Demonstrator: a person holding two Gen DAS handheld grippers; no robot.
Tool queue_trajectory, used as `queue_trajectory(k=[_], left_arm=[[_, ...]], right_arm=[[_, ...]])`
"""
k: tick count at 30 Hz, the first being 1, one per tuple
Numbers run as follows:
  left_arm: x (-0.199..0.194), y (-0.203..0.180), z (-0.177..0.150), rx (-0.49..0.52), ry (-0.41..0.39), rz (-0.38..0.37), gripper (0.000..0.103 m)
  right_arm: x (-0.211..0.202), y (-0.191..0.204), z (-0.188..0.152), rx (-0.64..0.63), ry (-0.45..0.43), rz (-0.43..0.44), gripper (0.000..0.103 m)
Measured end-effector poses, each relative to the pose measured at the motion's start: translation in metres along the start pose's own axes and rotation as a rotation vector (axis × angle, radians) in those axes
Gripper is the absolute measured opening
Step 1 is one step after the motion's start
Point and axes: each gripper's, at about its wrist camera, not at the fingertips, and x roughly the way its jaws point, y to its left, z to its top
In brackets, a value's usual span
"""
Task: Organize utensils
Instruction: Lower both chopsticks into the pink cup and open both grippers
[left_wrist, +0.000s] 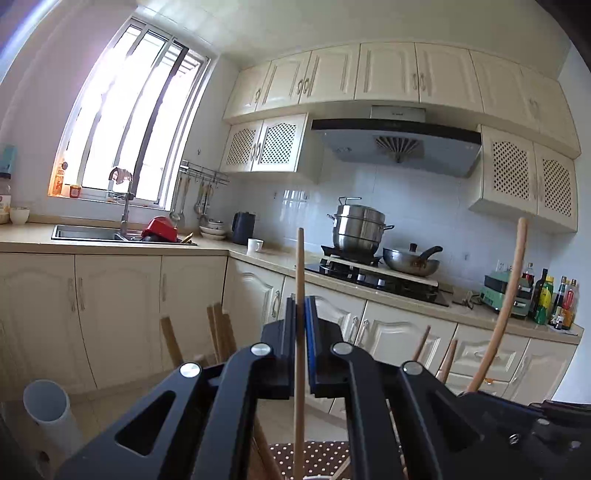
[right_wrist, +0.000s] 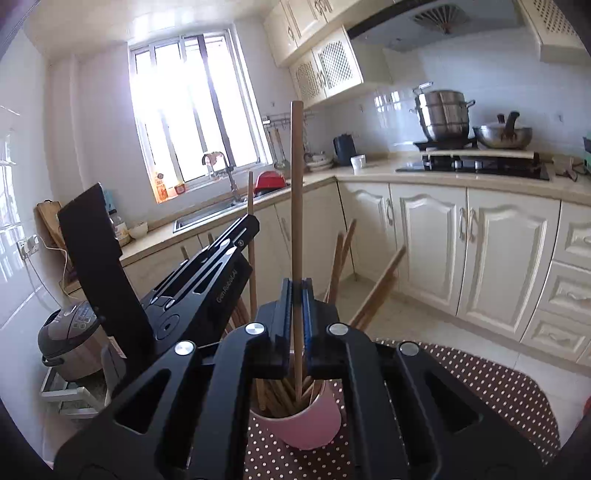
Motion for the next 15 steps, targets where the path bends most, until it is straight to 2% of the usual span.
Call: queue_trajectory(k=[5,10,15], left_arm=[[-0.006,0.001,-0.017,0.037,0.023,0.013,0.006],[-0.013,0.011,-0.036,0.025,0.074,0.016,0.007],[-0.027,0.016,-0.045,0.067,0.075,0.022,0.008]], right_arm=[[0.01,-0.004,-0.016,0.017,0.06,-0.001,0.006],[0.021,-0.008,-0.032,0.043,0.137,0.017,0.006],[0.025,-0.01,-0.042,0.049,0.171,0.023,0.007]])
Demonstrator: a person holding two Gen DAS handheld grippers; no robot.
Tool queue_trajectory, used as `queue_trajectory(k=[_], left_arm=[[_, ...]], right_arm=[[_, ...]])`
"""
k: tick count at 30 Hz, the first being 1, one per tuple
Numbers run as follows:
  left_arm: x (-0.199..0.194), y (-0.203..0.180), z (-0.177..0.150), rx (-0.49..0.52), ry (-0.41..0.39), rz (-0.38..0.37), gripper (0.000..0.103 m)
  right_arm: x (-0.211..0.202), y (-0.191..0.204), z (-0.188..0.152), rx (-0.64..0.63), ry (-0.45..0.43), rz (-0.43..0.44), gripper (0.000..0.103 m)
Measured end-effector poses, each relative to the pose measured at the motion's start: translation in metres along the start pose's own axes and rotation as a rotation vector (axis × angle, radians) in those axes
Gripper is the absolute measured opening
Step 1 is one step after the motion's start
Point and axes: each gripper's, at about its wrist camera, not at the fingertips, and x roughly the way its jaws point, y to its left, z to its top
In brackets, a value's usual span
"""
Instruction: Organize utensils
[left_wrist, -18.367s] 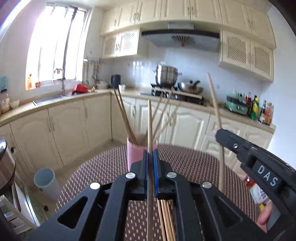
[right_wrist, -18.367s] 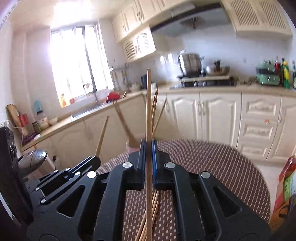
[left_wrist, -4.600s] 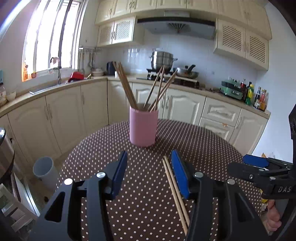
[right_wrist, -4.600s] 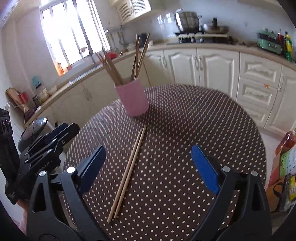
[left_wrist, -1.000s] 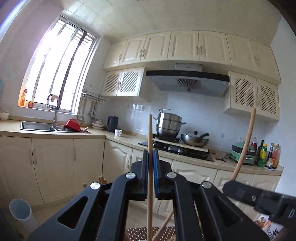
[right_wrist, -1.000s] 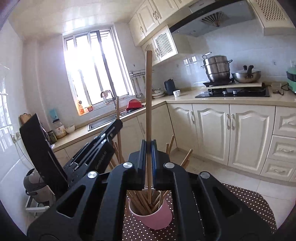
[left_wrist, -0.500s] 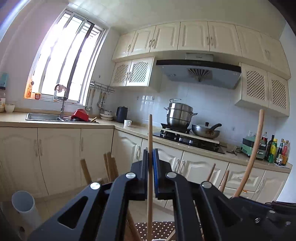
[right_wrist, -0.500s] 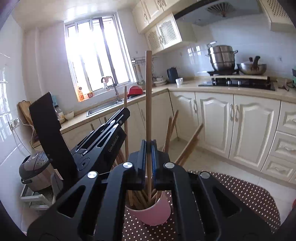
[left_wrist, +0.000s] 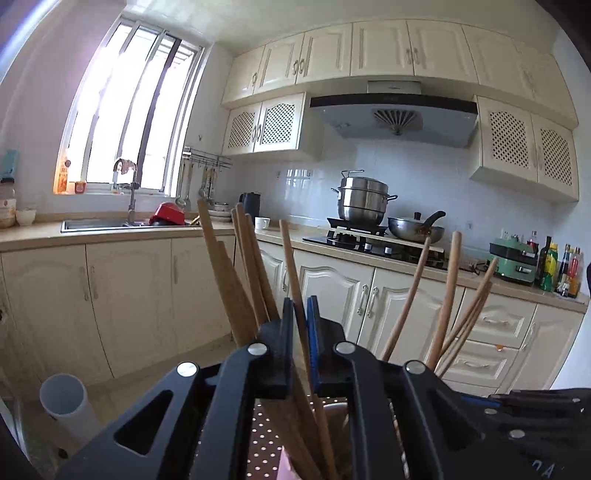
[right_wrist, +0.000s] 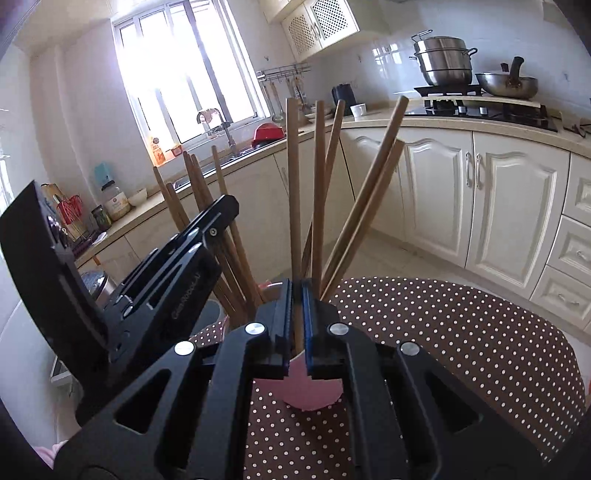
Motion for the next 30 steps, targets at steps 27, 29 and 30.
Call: queue_trajectory(k=[27,29,30], left_arm=[[-0.097,-0.005,-0.003,0.049,0.126,-0.03,0.042],[-0.118,-0.01,-0.002,0.053,0.127,-0.035,0.048],[-0.126,-0.011,-0.002,0.052,0.124,-0.035,0.05]], right_arm=[[-0.092,0.02,-0.034,0.062,-0.063,-0.104,0.075],[-0.109,0.03,-0.043,0.045,-0.081,-0.123,0.078],[-0.115,0.033,-0.045,0.04,-0.089,-0.131,0.079]])
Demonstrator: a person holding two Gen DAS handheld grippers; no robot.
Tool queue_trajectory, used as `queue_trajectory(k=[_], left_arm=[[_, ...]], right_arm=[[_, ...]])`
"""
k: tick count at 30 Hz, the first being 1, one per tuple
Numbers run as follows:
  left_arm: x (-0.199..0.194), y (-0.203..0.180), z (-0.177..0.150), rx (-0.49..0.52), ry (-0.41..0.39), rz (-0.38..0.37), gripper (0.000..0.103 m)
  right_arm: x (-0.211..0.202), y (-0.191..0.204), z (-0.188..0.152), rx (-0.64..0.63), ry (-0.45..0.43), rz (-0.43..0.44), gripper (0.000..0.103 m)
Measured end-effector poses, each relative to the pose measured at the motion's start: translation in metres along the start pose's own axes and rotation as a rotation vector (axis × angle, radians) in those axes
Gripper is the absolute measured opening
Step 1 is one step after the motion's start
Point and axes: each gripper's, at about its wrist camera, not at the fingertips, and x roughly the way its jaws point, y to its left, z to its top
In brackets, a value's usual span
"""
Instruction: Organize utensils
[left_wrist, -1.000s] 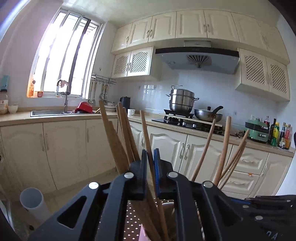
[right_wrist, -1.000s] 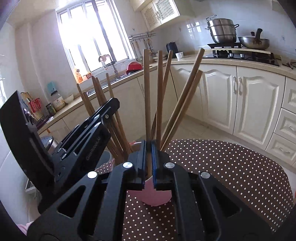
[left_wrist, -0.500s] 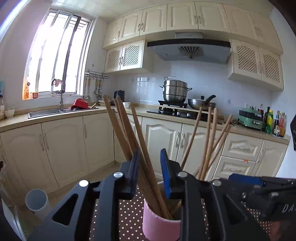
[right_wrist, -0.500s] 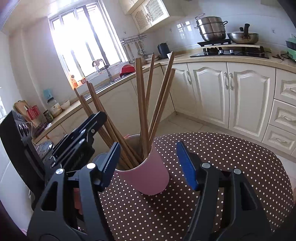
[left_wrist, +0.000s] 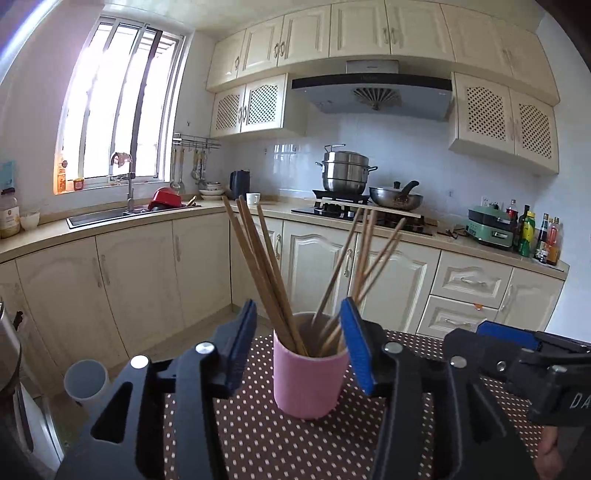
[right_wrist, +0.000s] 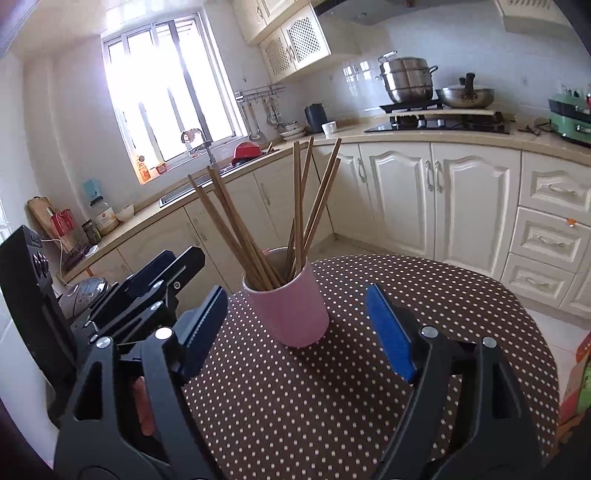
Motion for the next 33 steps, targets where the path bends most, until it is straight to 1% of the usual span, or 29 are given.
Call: queue_trajectory(k=[1,5,8,10,12,14,18,23,25,26,29,31,33], left_arm=[[-0.012,-0.003,-0.001,0.002,-0.001,-0.006,0.053],[-0.056,-0.013,-0.008,0.01,0.008,-0.001,0.058],[-0.09,-0.018,-0.01,0.009,0.007,0.005,0.059],[-0.116,-0.019,-0.011,-0.001,-0.006,0.02,0.059],[-0.14,-0.023,-0.009,0.014,-0.017,0.017,0.059],[-0.165,-0.028,-0.007,0.034,-0.026,0.037,0.059],[-0.208,-0.034,-0.004,0.047,-0.04,0.014,0.059],[-0.241,-0.041,-0.004,0.061,-0.031,0.035,0.059],[-0.249,-0.045,-0.006,0.07,-0.021,0.048,0.059],[-0.253,-0.046,-0.007,0.073,-0.02,0.044,0.059],[-0.26,-0.047,-0.008,0.071,-0.009,0.039,0.061],[-0.26,-0.048,-0.008,0.074,-0.009,0.064,0.064],[-0.26,-0.049,-0.008,0.085,-0.008,0.074,0.064]], right_arm=[[-0.008,0.004,-0.003,-0.005,-0.01,-0.007,0.079],[-0.052,0.018,-0.021,-0.012,-0.057,-0.04,0.081],[-0.084,0.028,-0.032,-0.022,-0.1,-0.082,0.084],[-0.103,0.035,-0.038,-0.033,-0.117,-0.091,0.084],[-0.122,0.043,-0.043,-0.058,-0.138,-0.089,0.085],[-0.141,0.055,-0.049,-0.101,-0.162,-0.107,0.087],[-0.173,0.069,-0.058,-0.121,-0.227,-0.15,0.087],[-0.201,0.076,-0.067,-0.129,-0.269,-0.175,0.089],[-0.209,0.076,-0.07,-0.129,-0.279,-0.179,0.089],[-0.213,0.076,-0.073,-0.125,-0.28,-0.177,0.089],[-0.219,0.073,-0.076,-0.111,-0.278,-0.166,0.089],[-0.221,0.073,-0.078,-0.107,-0.276,-0.171,0.089],[-0.222,0.073,-0.08,-0.107,-0.27,-0.173,0.089]])
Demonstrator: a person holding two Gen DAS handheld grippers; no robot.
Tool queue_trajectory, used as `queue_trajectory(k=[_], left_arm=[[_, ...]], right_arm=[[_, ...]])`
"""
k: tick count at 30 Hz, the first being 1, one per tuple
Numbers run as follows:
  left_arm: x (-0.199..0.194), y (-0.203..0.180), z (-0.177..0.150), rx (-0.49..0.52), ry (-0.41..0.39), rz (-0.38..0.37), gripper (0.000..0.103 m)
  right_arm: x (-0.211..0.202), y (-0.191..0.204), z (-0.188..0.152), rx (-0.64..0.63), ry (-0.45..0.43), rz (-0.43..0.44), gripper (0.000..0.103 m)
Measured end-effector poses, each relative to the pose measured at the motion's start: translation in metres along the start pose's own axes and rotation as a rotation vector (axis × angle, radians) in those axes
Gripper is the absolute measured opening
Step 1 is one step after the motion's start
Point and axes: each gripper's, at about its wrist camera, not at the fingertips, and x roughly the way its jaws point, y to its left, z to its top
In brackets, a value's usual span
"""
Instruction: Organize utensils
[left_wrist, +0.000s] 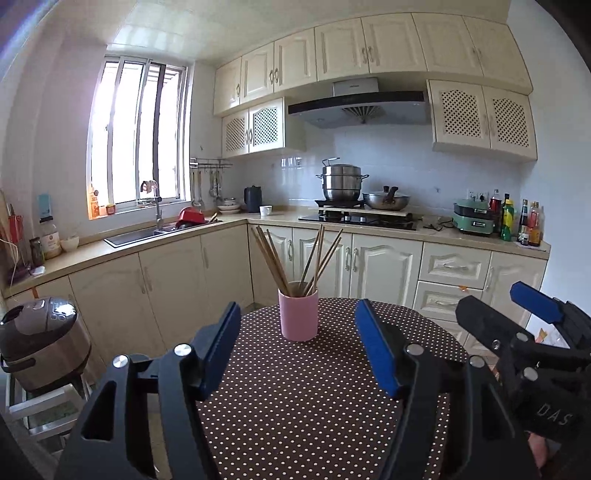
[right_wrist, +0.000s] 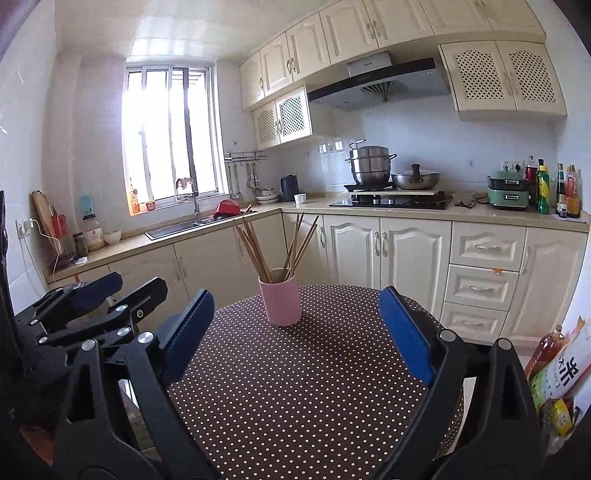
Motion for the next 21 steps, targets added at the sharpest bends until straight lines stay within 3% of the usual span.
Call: queue_trajectory(k=[21], left_arm=[[0.0007,0.0096,0.001,-0.012,0.013,0.008,0.066]], right_arm=[[0.0041,0.0004,-0.0048,0.055,0.045,0.036,0.092]])
